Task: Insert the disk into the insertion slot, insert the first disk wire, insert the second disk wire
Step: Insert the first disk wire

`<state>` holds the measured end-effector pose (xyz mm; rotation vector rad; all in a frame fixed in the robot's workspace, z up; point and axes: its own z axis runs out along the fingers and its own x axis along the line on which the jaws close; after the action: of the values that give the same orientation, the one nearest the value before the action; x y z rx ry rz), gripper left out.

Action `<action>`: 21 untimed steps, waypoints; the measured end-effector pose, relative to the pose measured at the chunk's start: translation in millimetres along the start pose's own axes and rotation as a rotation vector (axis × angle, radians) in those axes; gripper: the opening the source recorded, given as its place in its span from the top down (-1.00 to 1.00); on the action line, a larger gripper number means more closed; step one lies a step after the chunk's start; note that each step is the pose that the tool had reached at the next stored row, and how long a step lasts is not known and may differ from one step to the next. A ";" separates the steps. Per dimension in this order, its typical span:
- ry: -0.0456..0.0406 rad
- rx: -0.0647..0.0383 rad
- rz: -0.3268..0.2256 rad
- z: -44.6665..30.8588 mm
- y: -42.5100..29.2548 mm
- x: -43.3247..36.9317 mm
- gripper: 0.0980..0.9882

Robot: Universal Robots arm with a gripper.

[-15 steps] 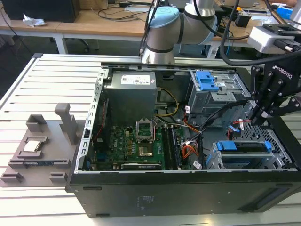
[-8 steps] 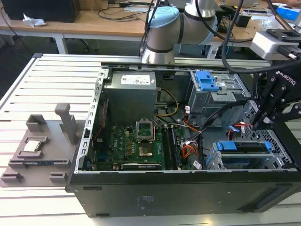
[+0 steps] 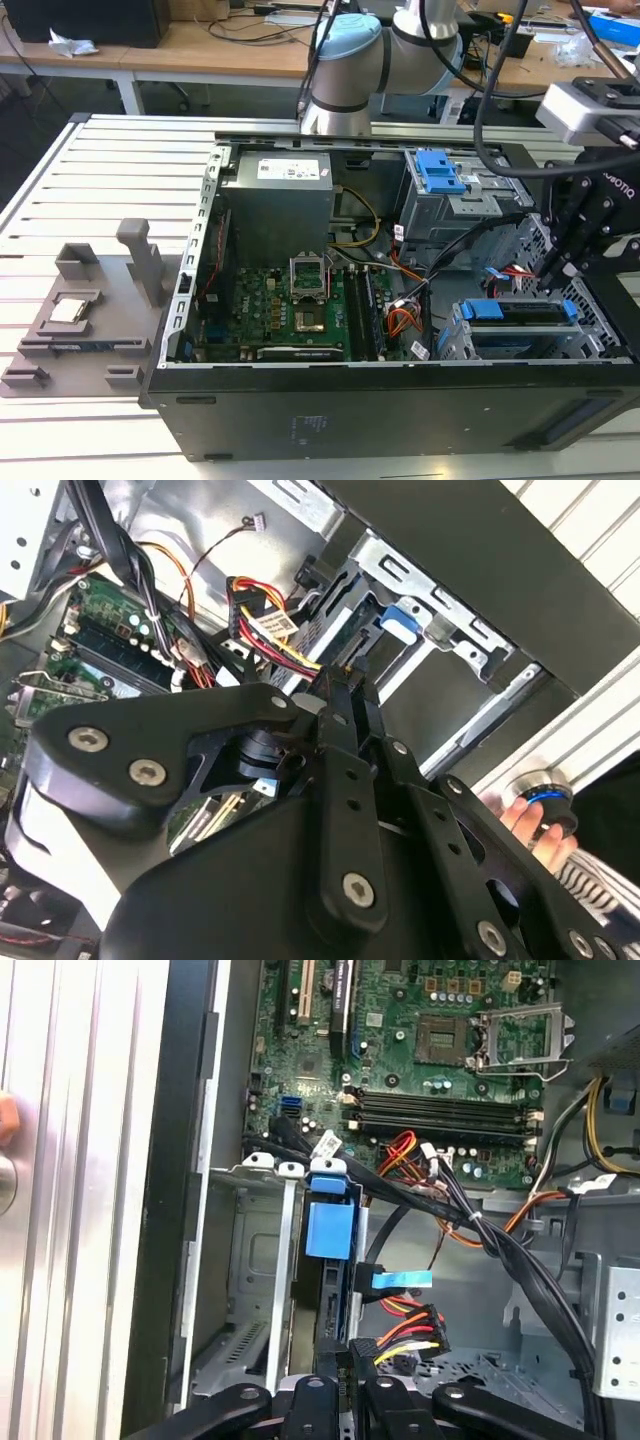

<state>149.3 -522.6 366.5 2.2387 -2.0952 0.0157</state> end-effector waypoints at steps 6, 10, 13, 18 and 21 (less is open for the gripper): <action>-0.0020 -0.002 0.033 0.6 -0.1 0.1 0.84; -0.0215 -0.001 0.033 4.2 0.3 9.2 0.84; -0.0358 0.000 0.035 7.1 0.6 15.1 0.84; -0.0526 -0.001 0.055 11.0 0.5 15.7 0.84; -0.0613 -0.001 0.070 16.0 0.3 15.4 0.84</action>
<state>149.3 -538.9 351.5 2.1921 -2.2027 -0.0503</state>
